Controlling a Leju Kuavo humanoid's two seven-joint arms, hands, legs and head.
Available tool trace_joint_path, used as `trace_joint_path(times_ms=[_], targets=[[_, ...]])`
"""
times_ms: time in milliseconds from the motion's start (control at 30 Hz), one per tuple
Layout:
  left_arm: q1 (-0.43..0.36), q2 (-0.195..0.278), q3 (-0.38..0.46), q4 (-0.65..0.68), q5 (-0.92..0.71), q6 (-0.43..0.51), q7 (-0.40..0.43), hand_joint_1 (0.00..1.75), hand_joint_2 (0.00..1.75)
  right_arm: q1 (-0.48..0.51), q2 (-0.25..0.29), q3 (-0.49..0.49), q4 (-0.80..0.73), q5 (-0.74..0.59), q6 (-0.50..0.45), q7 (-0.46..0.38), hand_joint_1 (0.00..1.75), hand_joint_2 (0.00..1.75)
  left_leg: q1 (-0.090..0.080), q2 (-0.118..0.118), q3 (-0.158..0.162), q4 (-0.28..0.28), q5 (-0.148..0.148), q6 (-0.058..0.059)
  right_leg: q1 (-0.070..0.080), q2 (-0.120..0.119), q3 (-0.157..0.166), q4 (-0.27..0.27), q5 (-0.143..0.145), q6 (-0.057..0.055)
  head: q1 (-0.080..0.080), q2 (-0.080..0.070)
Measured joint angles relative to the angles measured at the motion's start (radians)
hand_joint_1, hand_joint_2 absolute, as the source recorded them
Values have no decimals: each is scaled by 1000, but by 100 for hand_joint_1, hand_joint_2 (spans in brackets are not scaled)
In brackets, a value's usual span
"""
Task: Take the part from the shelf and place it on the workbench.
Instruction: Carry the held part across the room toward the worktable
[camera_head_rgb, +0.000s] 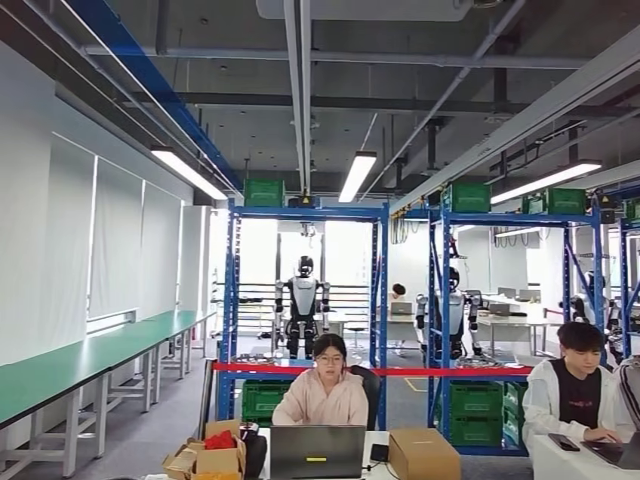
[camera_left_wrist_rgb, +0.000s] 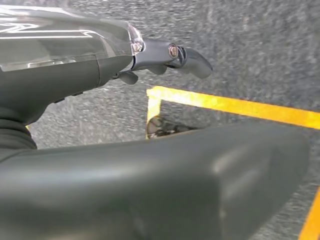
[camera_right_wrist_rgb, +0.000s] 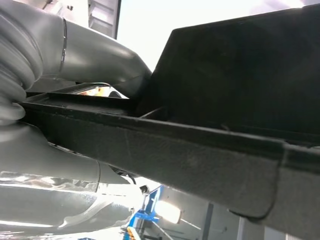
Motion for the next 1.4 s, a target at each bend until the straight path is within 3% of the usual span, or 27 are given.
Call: trace_joint_path(times_ms=[67, 200, 267, 333, 367, 400, 467, 533, 633, 733, 767, 867, 900, 933, 1000, 1033, 1100, 1200, 1267, 1333, 1367, 1400], targets=[[-2, 0, -1, 0, 0, 0, 0, 0, 175, 0, 0, 0, 0, 0, 0, 0, 175, 175, -4, 1, 25, -53, 9, 10, 2, 1, 6, 5, -12, 13, 0, 0], [-1, 0, -2, 0, 0, 0, 0, 0, 175, -1, 0, 0, -2, 0, 0, 0, 175, 175, -4, 0, 33, -62, -6, 35, -1, 2, 4, 22, -34, 31, -1, 0], [-2, 1, -2, 0, 0, 0, -1, 0, 175, -1, 0, 0, -2, -2, 0, 0, 175, 175, -1, 0, 41, -64, -11, 45, -4, 2, -43, 116, -77, 41, -1, 0], [-2, 1, -2, 0, 0, 0, -1, 0, 175, 2, 0, 0, 0, -3, 0, 0, 175, 175, -2, 0, 47, -64, -19, 50, -6, 2, -128, 255, -119, 47, -1, 0], [-1, 1, -3, 0, 0, -1, -1, 0, 175, 4, 0, 0, 0, -3, 0, 0, 175, 175, -3, 0, 52, -64, -24, 51, -6, 2, -160, 297, -118, 47, -1, 0], [0, 1, -3, 0, 0, -1, -1, 0, 175, 5, 0, 0, 1, -4, 0, 0, 175, 175, -4, -2, 59, -64, -29, 50, -6, 2, -174, 300, -97, 46, -1, 0], [0, 1, -3, 0, 0, -1, -2, 0, 175, 6, 0, -1, 2, -4, 1, 0, 175, 175, -6, -5, 80, -65, -42, 48, -2, 3, -151, 199, -6, 34, -1, 0], [-2, 0, -3, 0, 0, -1, -3, 0, 175, 7, 0, -2, 2, -5, 2, -1, 175, 175, -8, -7, 96, -69, -53, 43, 5, 5, -111, 90, 55, 16, -1, 1], [-3, -1, -3, 0, 0, -1, -4, 0, 175, 7, 0, -5, 2, -7, 3, -2, 175, 175, -6, -7, 103, -82, -58, 29, 13, 5, -91, 43, 51, -3, -2, 1], [-5, -2, -3, 0, 0, -2, -5, 0, 175, 7, 0, -7, 0, -8, 3, -3, 175, 175, -8, -3, 97, -57, -79, 18, 4, 2, -65, 5, 48, -11, -2, 1], [-6, -1, -3, 0, 0, -3, -6, 0, 175, 7, 0, -7, 0, -8, 3, -3, 175, 175, -7, -2, 74, -13, -99, 16, 1, 1, -56, -3, 47, -13, -2, 1], [-2, 0, -3, 0, 0, -2, -5, 0, 175, 9, 1, -9, 1, -9, 4, -4, 175, 175, -6, -2, -35, 164, -151, 7, 1, 0, -37, -5, 33, -17, -2, 0], [0, 0, -3, 0, 0, -2, -5, 0, 175, 9, 1, -9, 2, -9, 4, -4, 175, 175, -5, -2, -57, 186, -142, 4, 1, 1, -28, -5, 26, -17, -2, 0], [1, 0, -3, 0, 0, -2, -5, 0, 175, 10, 1, -10, 3, -9, 4, -4, 175, 175, -4, -2, -61, 170, -112, 2, 1, 1, -18, -5, 18, -15, -2, 0], [0, 0, -4, 0, 0, -2, -5, 0, 175, 10, 1, -10, 4, -9, 4, -5, 175, 175, -1, 0, -25, 58, -25, -1, 0, 1, 7, -3, -1, -7, -2, 0], [0, 0, -4, 0, 0, -2, -5, 0, 175, 10, 1, -11, 4, -10, 4, -6, 175, 175, -1, 1, -1, 0, 5, 1, 1, 2, 16, 1, -11, 0, -2, 0], [-1, 0, -4, 0, 0, -2, -3, 0, 175, 10, 1, -12, 4, -15, 5, -9, 175, 175, -5, 2, 24, -52, 15, 10, 3, 3, 24, 3, -23, 11, -2, 0], [-1, -1, -4, 0, -1, -1, -2, 0, 175, 10, 4, -16, 3, -31, 10, -9, 175, 175, -6, 2, 27, -57, 7, 28, 0, 5, 24, 7, -34, 23, -2, 0], [-3, -1, -4, 0, -2, 0, -1, 0, 175, 10, 6, -22, 3, -42, 15, -9, 175, 175, -2, 6, 32, -60, 3, 39, -2, 5, -5, 69, -67, 33, -2, 0], [-4, 0, -5, 0, -2, 1, -1, 0, 175, 12, 7, -27, 4, -48, 19, -9, 175, 175, -3, 12, 36, -60, -3, 46, -5, 5, -83, 207, -119, 41, -2, 0], [-3, 0, -5, 0, -2, 1, 0, 0, 175, 15, 7, -29, 4, -49, 21, -9, 175, 175, -3, 16, 39, -60, -7, 47, -6, 5, -125, 270, -133, 43, -2, 0], [-2, 0, -5, 0, -3, 1, 0, 0, 175, 16, 8, -31, 5, -48, 23, -9, 175, 175, -4, 18, 43, -60, -12, 47, -6, 5, -154, 304, -129, 43, -2, 0]])
